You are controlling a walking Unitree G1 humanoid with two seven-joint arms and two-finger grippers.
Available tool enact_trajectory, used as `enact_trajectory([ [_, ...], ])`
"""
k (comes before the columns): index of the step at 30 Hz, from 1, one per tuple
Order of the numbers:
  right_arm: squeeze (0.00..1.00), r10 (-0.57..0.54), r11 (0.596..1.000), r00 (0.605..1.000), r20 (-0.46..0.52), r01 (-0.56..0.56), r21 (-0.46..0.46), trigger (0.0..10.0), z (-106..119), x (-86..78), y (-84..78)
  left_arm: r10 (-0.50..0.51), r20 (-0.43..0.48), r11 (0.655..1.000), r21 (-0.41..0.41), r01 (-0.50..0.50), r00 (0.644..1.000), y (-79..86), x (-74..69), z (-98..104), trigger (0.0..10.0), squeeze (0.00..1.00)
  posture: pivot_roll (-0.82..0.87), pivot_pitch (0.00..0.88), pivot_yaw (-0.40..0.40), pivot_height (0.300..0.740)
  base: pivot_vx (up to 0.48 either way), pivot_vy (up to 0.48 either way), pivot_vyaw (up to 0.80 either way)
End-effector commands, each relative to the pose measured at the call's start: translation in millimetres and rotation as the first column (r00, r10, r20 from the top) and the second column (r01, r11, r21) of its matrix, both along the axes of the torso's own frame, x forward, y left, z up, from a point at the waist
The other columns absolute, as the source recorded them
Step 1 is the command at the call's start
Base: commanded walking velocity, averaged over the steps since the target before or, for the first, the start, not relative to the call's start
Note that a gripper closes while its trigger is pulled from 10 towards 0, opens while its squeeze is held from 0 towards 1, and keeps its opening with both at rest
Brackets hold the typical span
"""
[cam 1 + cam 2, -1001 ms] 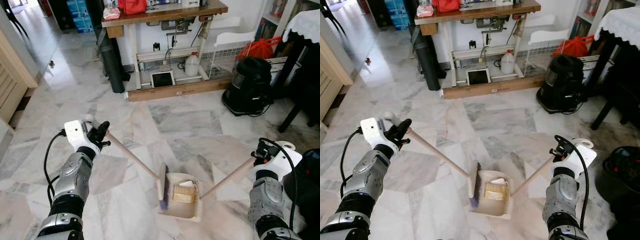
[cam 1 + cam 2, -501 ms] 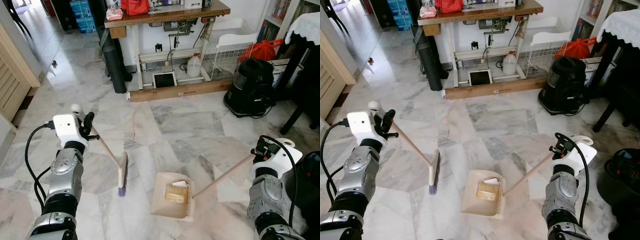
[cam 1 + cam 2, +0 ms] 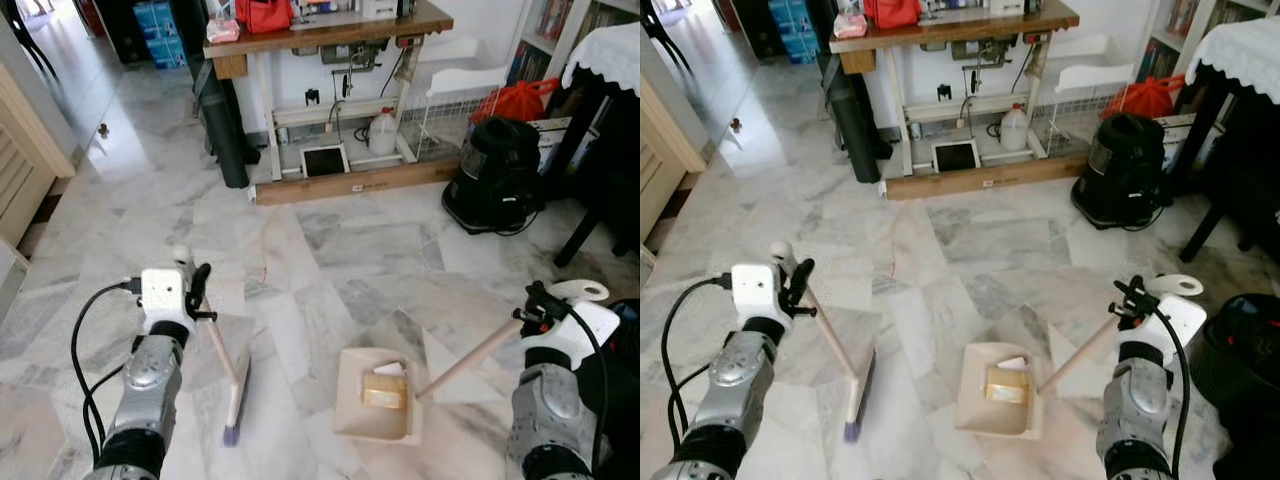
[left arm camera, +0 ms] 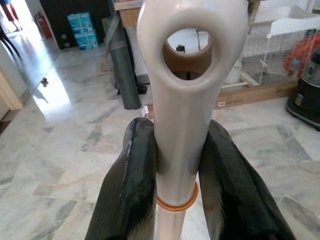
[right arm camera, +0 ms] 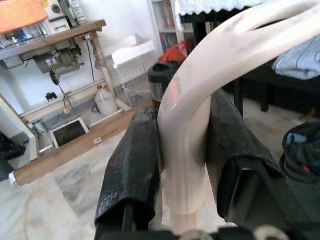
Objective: Sweep floor
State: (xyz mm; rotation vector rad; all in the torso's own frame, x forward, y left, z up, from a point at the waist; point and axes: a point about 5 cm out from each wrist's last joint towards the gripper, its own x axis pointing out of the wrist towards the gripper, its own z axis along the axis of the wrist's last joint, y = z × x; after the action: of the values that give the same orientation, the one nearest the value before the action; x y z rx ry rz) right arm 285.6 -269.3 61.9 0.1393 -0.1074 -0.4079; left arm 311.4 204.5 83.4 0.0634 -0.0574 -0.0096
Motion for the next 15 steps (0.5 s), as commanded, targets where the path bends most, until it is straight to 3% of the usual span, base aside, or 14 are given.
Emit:
enact_trajectory([
  [1,0.00,0.001,0.999,0.998,0.063,0.001,-0.036,10.0,14,4.1,-1.5,-0.012,0.101,1.000,0.026,0.009,0.995,-1.6,3.3,19,10.0,0.00,-0.09,0.000,0.070,0.740,0.000,0.000,0.00],
  [6,0.00,-0.004,0.999,0.997,0.071,0.008,-0.053,10.0,18,3.9,-5.2,-0.061,0.103,0.998,0.015,0.060,0.993,-17.1,-0.7,16,10.0,0.00,-0.08,0.000,0.052,0.740,0.000,0.000,0.00],
  [7,0.00,-0.001,0.998,0.998,0.070,0.006,-0.069,10.0,20,4.7,-6.1,-0.099,0.115,0.995,0.014,0.098,0.988,-28.1,-0.6,17,10.0,0.00,-0.05,0.000,0.015,0.740,0.000,0.000,0.00],
  [9,0.00,-0.001,0.997,0.998,0.070,0.006,-0.082,10.0,23,5.0,-7.7,-0.115,0.127,0.993,0.017,0.114,0.985,-34.7,-0.3,18,10.0,0.00,-0.05,0.000,0.014,0.740,0.000,0.000,0.00],
  [15,0.00,0.003,0.995,0.996,0.088,0.006,-0.097,10.0,29,7.0,-5.7,-0.069,0.120,0.998,0.017,0.067,0.990,-25.0,-1.3,16,10.0,0.00,-0.06,0.000,0.008,0.740,0.000,0.000,0.00],
])
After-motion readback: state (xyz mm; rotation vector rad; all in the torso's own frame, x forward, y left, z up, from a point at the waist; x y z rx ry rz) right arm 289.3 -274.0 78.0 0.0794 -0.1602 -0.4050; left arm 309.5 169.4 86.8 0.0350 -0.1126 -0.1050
